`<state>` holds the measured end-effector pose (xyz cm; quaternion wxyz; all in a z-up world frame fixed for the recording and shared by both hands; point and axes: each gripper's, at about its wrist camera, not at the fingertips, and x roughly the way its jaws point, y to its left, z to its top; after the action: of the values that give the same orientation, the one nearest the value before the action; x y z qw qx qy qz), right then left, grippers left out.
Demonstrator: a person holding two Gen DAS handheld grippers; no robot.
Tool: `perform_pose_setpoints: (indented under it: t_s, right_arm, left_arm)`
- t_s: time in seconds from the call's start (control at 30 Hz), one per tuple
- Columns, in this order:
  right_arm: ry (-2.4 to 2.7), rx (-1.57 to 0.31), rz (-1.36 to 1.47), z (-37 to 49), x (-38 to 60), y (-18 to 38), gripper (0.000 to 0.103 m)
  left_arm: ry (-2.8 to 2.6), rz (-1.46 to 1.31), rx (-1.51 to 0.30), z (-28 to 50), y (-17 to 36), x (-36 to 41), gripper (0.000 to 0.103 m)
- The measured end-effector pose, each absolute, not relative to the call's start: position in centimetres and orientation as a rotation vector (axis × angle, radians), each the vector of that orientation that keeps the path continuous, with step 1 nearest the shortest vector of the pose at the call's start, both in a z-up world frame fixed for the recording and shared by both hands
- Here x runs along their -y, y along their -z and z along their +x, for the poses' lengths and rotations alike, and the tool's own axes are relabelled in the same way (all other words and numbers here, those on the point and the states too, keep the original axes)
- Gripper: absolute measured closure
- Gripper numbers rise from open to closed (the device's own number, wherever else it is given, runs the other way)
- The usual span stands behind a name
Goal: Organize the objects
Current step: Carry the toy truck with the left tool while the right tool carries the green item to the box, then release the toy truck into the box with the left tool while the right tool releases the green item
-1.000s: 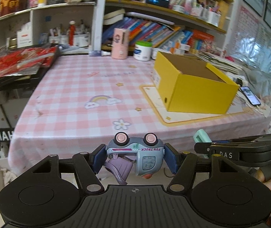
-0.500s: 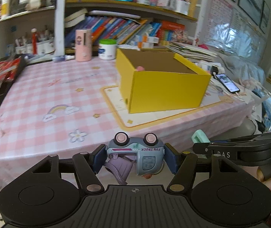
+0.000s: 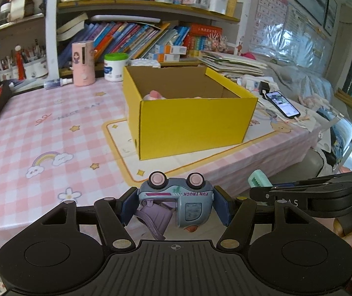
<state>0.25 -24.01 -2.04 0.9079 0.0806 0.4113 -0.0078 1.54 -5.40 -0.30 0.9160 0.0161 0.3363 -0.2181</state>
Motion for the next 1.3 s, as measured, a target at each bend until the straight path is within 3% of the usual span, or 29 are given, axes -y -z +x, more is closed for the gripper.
perform_pose_setpoints:
  t_s: [0.37, 0.9, 1.3]
  right_arm:
    - [0.024, -0.848, 0.167, 2.5, 26.1, 1.8, 0.085]
    - [-0.057, -0.653, 0.131, 11.7, 30.4, -3.9, 0.085]
    - [-0.157, -0.624, 0.072, 20.0, 32.6, -4.6, 0.085]
  left_arm:
    - [0.459, 0.041, -0.648, 3.5, -0.5, 7.4, 0.039]
    - [0.372, 0.047, -0.478, 11.3, -4.5, 11.7, 0.039]
    - [0.287, 0.086, -0.532, 17.6, -2.2, 15.6, 0.039]
